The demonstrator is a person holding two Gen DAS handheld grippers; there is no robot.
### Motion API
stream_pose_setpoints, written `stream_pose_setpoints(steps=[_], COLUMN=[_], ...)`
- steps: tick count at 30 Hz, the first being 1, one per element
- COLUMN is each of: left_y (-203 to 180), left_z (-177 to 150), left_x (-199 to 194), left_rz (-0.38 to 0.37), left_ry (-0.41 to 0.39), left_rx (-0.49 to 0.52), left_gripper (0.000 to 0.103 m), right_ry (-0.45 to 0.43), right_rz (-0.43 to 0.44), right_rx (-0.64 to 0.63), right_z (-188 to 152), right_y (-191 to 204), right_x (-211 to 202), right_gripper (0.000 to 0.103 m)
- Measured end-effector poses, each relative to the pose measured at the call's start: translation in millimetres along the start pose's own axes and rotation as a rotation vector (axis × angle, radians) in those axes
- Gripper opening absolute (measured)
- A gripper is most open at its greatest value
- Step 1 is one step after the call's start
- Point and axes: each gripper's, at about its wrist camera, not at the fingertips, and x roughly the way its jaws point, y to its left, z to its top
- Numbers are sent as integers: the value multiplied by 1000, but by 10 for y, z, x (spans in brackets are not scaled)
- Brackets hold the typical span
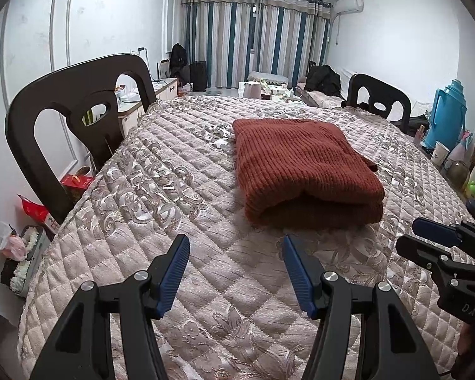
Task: Fold small clothes
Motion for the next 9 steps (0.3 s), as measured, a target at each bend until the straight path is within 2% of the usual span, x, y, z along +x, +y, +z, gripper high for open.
stream_pose_setpoints(steps=[9], left_y=[-5], left_z=[10], left_x=[-21], left_rz=[-2], left_ry=[-18], left_rx=[-3], left_gripper=[63], right_ry=[-10], right_rz=[6], right_rx=[-2], right_z=[-11], right_y=[-5], right_x=[-17], right_gripper=[42])
